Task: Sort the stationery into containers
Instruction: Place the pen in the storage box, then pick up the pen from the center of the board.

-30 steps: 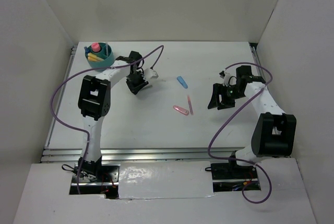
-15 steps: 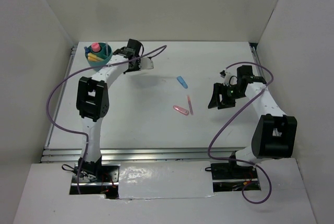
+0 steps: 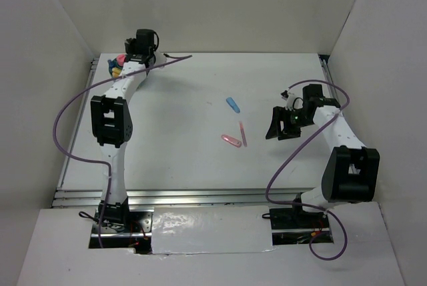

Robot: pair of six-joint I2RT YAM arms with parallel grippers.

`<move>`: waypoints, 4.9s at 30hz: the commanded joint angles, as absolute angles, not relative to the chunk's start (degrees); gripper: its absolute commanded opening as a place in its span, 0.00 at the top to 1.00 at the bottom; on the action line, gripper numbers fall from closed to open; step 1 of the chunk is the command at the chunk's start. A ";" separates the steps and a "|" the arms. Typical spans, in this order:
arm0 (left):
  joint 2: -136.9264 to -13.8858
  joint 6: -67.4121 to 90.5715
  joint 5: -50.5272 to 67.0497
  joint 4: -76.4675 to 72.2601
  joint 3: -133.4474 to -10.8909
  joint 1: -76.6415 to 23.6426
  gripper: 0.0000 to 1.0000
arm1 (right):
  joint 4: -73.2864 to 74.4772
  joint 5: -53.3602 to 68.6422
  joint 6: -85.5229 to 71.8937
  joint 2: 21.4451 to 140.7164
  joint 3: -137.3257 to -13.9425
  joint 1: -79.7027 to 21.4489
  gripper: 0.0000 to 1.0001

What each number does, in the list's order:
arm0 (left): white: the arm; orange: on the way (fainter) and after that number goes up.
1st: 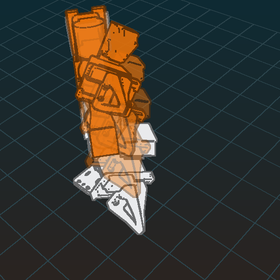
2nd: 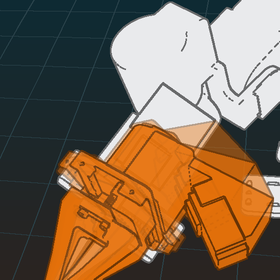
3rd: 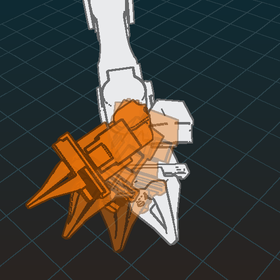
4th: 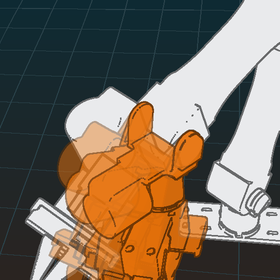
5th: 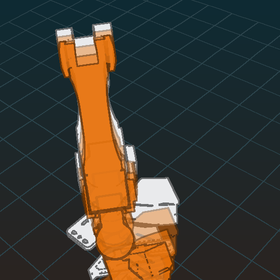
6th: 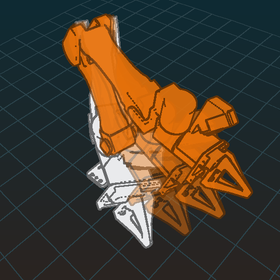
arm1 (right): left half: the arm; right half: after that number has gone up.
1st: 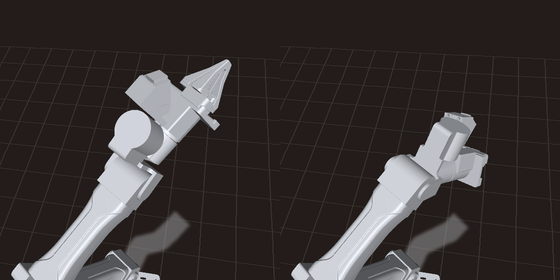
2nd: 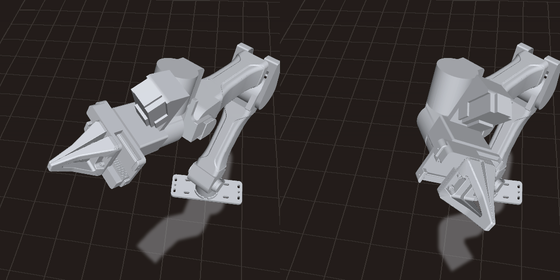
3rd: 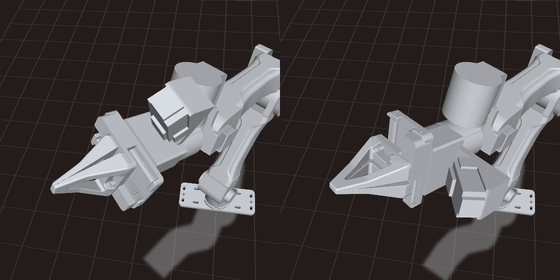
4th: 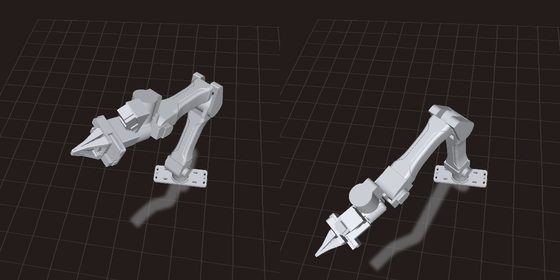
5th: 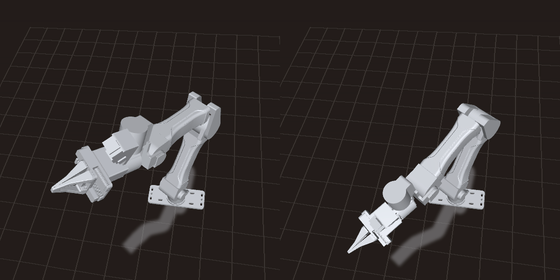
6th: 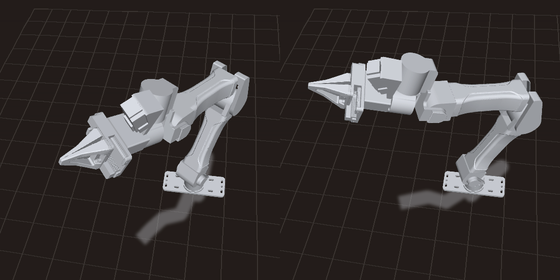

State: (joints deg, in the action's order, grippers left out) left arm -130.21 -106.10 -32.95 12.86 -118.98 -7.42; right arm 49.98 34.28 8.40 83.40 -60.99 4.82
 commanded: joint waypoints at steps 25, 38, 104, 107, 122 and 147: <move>-138.60 -129.82 -35.42 35.51 -135.88 -2.37 1.00 | 47.11 33.93 7.65 80.16 -58.45 5.45 0.30; -139.57 -131.66 -38.23 31.55 -134.21 -2.46 0.97 | 46.85 33.93 7.74 80.51 -57.92 5.45 0.30; -65.24 -5.36 29.27 11.25 -71.20 3.78 0.27 | 36.83 11.87 -8.08 103.70 -78.40 -18.10 0.38; -62.15 -4.22 27.61 10.99 -67.51 3.52 0.26 | 36.65 11.25 -8.35 107.30 -79.98 -19.16 0.41; -56.69 -1.67 21.45 8.88 -60.39 0.71 0.22 | 38.58 0.35 -6.15 116.89 -81.92 -25.05 0.64; -62.05 38.31 42.09 -10.89 -49.57 -7.37 0.28 | 28.65 21.80 1.58 81.83 -77.95 -37.34 1.00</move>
State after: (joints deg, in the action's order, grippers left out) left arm -61.60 30.33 36.49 -3.16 -48.71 -5.63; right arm 30.94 17.74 0.40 82.46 -78.96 -34.81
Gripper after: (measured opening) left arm 0.713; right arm 0.057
